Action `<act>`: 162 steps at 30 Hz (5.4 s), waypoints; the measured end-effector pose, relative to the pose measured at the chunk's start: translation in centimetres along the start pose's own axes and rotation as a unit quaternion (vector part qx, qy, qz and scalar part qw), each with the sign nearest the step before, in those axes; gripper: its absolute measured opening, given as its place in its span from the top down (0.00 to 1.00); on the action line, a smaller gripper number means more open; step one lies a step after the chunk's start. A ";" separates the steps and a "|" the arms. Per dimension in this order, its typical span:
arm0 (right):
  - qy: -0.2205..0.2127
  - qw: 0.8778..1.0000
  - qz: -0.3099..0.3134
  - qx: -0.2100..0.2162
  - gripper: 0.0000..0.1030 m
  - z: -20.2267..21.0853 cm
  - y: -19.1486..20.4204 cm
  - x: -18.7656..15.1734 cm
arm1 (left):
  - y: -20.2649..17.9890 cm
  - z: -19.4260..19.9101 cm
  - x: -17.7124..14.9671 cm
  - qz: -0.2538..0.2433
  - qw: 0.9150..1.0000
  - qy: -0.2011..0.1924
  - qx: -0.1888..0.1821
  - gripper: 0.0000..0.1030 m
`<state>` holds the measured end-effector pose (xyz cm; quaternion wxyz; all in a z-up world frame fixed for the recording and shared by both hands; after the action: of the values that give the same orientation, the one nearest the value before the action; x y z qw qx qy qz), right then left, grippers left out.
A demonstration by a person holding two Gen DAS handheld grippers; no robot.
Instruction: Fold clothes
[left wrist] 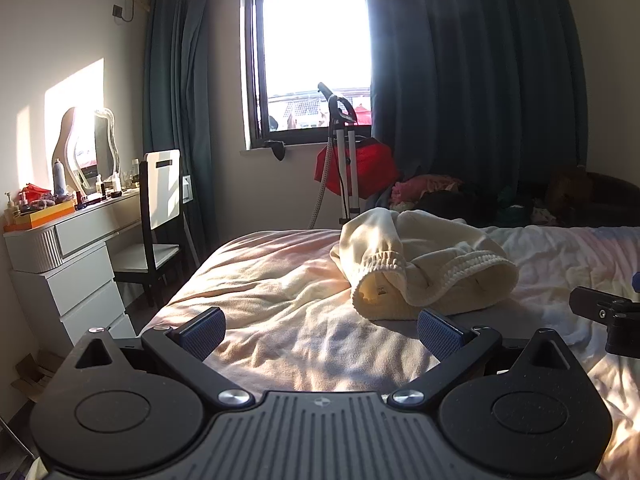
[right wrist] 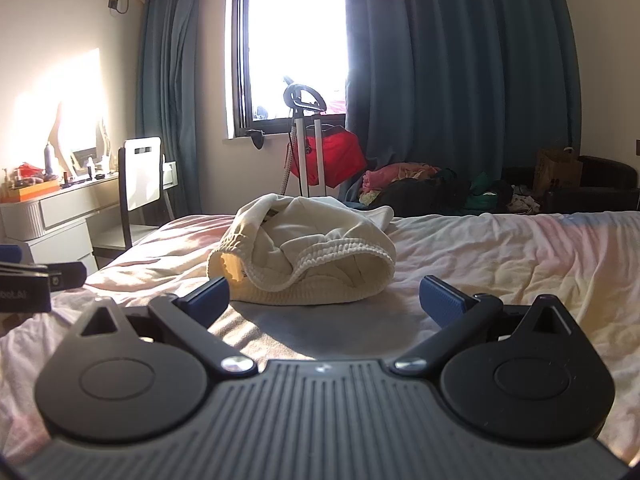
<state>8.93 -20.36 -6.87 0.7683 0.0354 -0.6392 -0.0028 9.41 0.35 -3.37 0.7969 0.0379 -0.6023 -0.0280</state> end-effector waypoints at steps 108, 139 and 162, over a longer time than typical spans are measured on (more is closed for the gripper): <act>0.025 0.959 -0.263 -0.101 0.00 -12.2 -13.9 -5.3 | -4.9 -32.0 -2.0 0.199 0.976 0.082 -0.019 0.57; 0.136 0.895 -0.419 0.067 0.26 -5.8 -7.6 -8.0 | 8.4 -6.4 2.4 0.244 0.961 0.004 -0.127 0.85; -0.017 0.993 -0.034 0.113 0.78 -4.1 3.5 3.6 | 10.4 -15.2 -5.5 0.287 0.937 0.139 -0.140 0.82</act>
<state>13.44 -16.87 -3.91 0.7481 0.1431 -0.6465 0.0429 22.48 11.61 -11.82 0.8441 -0.2453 -0.4606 0.1232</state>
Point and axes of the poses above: each gripper's, at about its wrist camera, not at the fingertips, and z roughly against the way its jaws point, y to its left, x to its top, the point moved 10 cm from there along -z, roughly the way its jaws point, and after that the axes turned 4 degrees about -y, right-handed, at the moved point
